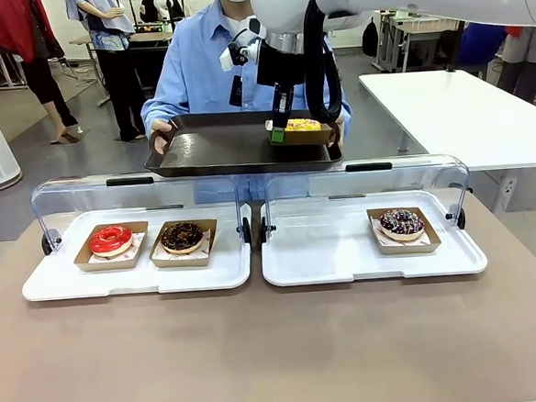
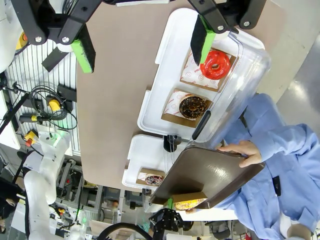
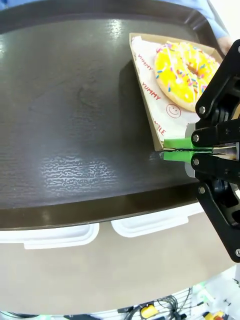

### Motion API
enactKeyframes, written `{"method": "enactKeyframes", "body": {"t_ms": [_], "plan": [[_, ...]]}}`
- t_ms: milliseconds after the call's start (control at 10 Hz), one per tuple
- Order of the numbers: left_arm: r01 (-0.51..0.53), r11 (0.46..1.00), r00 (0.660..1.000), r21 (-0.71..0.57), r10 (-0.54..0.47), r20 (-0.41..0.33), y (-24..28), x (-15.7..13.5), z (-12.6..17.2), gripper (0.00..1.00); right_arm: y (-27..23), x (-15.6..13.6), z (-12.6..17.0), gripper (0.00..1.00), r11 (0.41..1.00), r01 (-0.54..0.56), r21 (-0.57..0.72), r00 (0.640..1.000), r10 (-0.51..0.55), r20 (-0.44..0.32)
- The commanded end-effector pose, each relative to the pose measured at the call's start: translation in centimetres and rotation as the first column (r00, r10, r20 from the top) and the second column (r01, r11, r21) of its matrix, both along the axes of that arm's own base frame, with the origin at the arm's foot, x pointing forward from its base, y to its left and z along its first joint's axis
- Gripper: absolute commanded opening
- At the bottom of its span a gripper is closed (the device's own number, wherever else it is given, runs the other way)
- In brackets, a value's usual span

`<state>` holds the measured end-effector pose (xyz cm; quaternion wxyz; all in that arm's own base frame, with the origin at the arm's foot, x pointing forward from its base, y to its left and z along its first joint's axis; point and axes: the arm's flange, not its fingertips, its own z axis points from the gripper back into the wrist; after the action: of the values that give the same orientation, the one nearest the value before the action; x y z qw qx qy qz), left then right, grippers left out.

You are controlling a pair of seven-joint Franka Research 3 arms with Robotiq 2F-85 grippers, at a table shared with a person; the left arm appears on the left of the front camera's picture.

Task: Provide the desired donut to the person.
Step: Place the picked Paper togo box onto the Handle tray extended by the person.

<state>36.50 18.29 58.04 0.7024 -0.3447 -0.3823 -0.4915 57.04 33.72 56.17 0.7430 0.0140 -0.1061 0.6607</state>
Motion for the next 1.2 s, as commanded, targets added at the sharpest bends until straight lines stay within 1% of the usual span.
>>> {"method": "enactKeyframes", "body": {"t_ms": [0,100,200,400,500,600,700,900,1100], "plan": [[0.006,1.0,1.0,-0.005,-0.006,0.006,0.1,-0.1,0.1,1.0,-0.3,0.1,-0.3,0.59,0.999,-0.034,0.015,0.999,0.034,-0.028],[0.006,1.0,1.0,-0.005,-0.006,0.006,0.1,-0.1,0.1,1.0,-0.2,0.0,-0.3,0.61,0.999,-0.043,0.007,0.999,0.044,-0.03],[0.006,1.0,1.0,-0.005,-0.006,0.006,0.1,-0.1,0.1,1.0,-0.2,0.0,-0.3,1.0,0.999,-0.046,0.005,0.998,0.046,-0.033],[0.006,1.0,1.0,-0.005,-0.006,0.006,0.1,-0.1,0.1,1.0,-0.2,0.0,-0.2,1.0,0.999,-0.051,0.001,0.998,0.051,-0.035],[0.006,1.0,1.0,-0.005,-0.006,0.006,0.1,-0.1,0.1,1.0,-0.3,-0.1,-0.3,0.85,0.999,-0.055,-0.002,0.998,0.055,-0.039],[0.006,1.0,1.0,-0.005,-0.006,0.006,0.1,-0.1,0.1,1.0,-0.3,0.0,-0.2,0.95,0.999,-0.054,-0.002,0.998,0.054,-0.04],[0.006,1.0,1.0,-0.005,-0.006,0.006,0.1,-0.1,0.1,1.0,-0.4,-0.1,-0.2,1.0,0.999,-0.052,-0.002,0.998,0.052,-0.043],[0.006,1.0,1.0,-0.005,-0.006,0.006,0.1,-0.1,0.1,1.0,-0.5,-0.4,-0.1,1.0,0.998,-0.059,-0.01,0.997,0.058,-0.049],[0.006,1.0,1.0,-0.005,-0.006,0.006,0.1,-0.1,0.1,1.0,-0.6,-1.8,0.3,1.0,0.997,-0.068,-0.033,0.995,0.066,-0.072]]}}
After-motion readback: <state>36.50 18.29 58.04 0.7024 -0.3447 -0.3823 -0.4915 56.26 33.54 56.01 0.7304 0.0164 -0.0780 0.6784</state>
